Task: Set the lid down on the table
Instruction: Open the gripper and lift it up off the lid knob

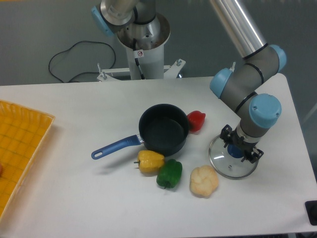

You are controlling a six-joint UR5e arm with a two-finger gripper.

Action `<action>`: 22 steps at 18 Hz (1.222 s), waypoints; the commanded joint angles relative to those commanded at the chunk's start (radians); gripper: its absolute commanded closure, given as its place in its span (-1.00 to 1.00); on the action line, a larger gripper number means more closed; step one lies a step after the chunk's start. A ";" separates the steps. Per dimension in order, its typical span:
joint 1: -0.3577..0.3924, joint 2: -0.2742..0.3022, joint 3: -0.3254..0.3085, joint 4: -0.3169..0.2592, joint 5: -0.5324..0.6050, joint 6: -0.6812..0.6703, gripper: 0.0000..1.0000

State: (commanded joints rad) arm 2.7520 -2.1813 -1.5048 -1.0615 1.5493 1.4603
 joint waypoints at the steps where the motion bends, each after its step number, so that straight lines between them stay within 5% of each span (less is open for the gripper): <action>1: 0.000 0.000 0.000 0.000 0.000 0.000 -0.74; 10: -0.002 0.031 -0.009 -0.003 0.002 -0.012 -1.00; 17: 0.009 0.167 -0.121 -0.006 0.012 -0.008 -1.00; 22: 0.011 0.207 -0.112 -0.015 0.058 -0.028 -1.00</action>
State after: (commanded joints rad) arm 2.7627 -1.9743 -1.6168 -1.0768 1.6076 1.4327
